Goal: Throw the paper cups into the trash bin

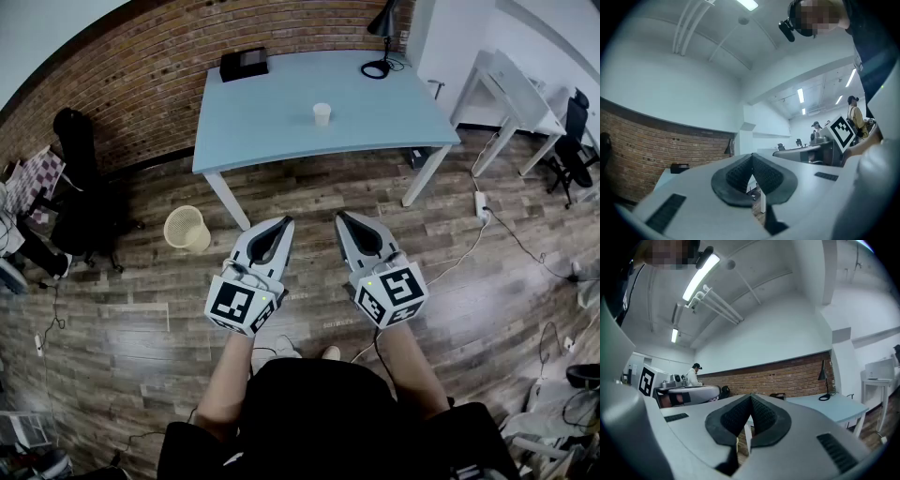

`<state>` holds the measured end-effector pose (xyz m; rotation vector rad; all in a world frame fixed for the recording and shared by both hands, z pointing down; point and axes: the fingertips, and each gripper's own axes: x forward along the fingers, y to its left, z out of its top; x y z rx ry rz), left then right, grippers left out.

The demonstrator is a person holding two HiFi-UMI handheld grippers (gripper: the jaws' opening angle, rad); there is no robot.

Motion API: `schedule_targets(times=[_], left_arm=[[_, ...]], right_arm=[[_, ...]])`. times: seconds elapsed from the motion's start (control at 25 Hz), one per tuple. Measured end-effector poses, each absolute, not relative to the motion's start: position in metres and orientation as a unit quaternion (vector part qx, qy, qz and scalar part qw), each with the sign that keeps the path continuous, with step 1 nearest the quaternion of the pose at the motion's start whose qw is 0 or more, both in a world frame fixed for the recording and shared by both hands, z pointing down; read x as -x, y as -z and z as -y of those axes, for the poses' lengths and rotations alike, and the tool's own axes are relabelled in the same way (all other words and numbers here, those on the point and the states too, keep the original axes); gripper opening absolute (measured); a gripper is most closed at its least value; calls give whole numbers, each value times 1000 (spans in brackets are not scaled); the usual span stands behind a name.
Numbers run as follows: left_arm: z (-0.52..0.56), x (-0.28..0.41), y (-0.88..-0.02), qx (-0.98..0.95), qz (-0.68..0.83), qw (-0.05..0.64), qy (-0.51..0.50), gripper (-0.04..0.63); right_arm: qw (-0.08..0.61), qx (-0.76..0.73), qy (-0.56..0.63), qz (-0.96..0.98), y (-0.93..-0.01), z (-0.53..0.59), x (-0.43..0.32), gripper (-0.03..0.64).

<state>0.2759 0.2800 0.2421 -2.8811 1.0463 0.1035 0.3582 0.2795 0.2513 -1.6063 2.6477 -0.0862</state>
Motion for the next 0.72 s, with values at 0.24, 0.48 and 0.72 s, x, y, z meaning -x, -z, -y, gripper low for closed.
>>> schedule_targets(times=[0.24, 0.48, 0.72], left_arm=[[-298, -302, -248, 937, -348, 32, -27, 9], [-306, -318, -252, 931, -363, 33, -20, 9], [-306, -325, -250, 927, -374, 36, -16, 9]], right_arm=[[42, 514, 38, -856, -254, -298, -383, 3], [54, 510, 41, -857, -256, -305, -407, 4], [54, 501, 42, -863, -256, -300, -415, 3]])
